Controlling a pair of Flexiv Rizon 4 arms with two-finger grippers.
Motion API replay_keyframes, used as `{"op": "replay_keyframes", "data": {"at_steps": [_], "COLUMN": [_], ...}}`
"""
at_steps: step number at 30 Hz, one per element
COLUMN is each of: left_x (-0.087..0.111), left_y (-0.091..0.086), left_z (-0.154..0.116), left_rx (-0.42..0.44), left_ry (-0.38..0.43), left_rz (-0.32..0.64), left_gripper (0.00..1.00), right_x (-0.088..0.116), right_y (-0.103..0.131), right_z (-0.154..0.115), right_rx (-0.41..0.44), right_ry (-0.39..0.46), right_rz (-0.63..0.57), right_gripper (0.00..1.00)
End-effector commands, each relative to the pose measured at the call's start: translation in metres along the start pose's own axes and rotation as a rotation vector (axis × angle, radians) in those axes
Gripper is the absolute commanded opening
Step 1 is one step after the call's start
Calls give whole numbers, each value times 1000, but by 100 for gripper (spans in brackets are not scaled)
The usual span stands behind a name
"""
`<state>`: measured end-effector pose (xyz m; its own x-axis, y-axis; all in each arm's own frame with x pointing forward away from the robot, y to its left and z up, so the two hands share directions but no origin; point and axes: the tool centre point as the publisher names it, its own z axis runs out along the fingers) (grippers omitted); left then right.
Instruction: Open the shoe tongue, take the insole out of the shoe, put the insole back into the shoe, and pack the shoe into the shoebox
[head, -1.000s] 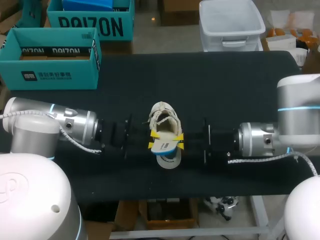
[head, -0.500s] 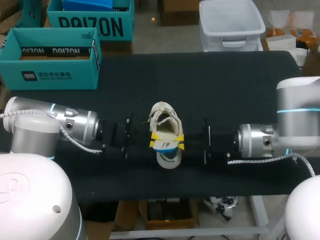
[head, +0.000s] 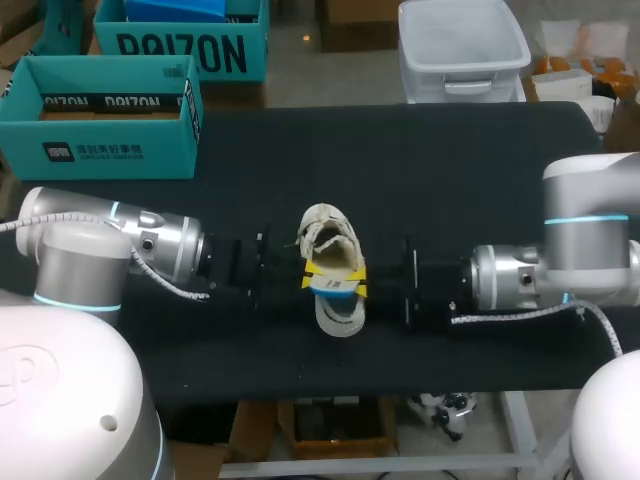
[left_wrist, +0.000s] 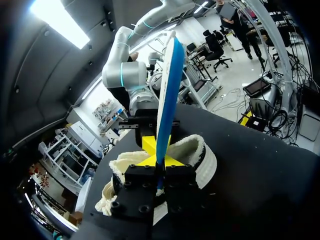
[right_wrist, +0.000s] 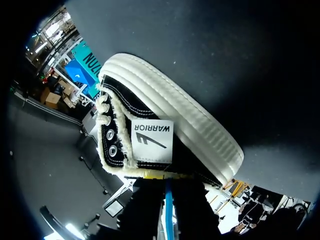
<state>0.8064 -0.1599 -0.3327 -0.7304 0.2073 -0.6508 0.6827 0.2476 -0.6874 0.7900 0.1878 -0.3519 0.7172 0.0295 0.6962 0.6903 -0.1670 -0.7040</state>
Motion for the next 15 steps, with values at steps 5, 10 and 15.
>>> {"op": "replay_keyframes", "data": {"at_steps": [5,10,15], "left_x": [2,3,4], "left_y": [1,1,-1], "left_z": [1,1,1], "left_rx": [12,13,12], "left_ry": [-4,-6,-7], "left_rz": [-2,-4,-3], "left_gripper": [0,0,0], "right_x": [5,6,4], "right_y": [-21,-30,-31], "right_z": [-4,-7,-6], "right_rx": [-26,-39,-40], "right_ry": [-3,-13,-17], "right_rz": [-36,-45,-41], "right_gripper": [78,48,45]}}
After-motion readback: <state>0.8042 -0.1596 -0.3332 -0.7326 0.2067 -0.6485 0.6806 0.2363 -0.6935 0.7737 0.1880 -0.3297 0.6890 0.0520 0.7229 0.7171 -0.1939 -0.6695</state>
